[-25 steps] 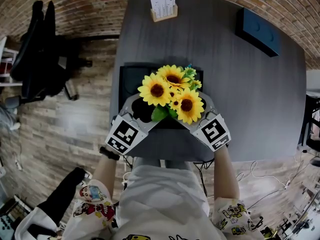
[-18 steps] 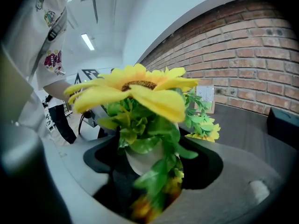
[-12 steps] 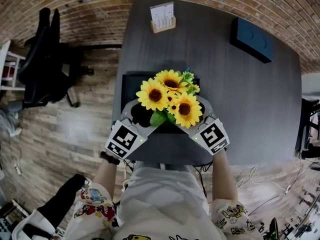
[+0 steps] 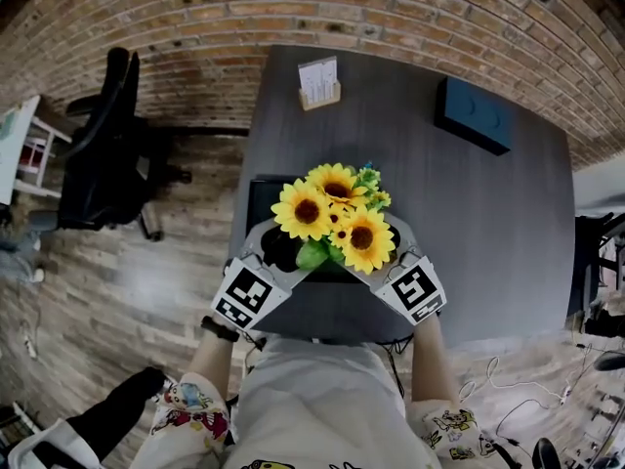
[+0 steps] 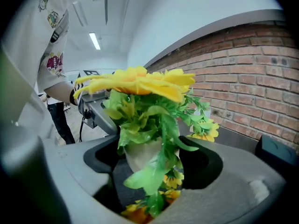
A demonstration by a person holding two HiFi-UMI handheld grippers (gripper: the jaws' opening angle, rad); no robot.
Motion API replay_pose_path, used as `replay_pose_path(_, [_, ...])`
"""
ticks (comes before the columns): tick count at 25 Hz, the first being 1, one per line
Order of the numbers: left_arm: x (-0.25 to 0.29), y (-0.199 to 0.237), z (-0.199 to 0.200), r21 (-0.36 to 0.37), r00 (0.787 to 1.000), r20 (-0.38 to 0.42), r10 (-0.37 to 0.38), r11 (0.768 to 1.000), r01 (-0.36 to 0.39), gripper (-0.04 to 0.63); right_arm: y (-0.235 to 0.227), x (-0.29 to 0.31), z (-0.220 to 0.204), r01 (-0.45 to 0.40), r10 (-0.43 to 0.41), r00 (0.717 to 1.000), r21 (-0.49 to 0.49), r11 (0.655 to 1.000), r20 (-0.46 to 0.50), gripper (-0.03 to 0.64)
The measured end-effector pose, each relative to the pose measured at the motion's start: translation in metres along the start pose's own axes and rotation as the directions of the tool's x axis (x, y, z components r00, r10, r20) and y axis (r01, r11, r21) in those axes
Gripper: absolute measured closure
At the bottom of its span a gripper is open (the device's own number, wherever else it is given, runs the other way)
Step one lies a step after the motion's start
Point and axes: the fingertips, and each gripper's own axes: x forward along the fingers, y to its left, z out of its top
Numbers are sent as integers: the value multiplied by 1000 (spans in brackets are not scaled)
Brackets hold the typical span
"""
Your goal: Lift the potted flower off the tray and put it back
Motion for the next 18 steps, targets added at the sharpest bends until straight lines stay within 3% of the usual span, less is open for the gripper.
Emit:
replay_pose_path(12, [-31,-24,48,76,997,56,46,996,-50,270,14,-38,46,30,-26,998,-70,997,62,233])
replay_pose_path(18, [-49,-40,59,76,995,78,64,995,-70,270,30,-54,60,29,-21,997,-96,995,80,233])
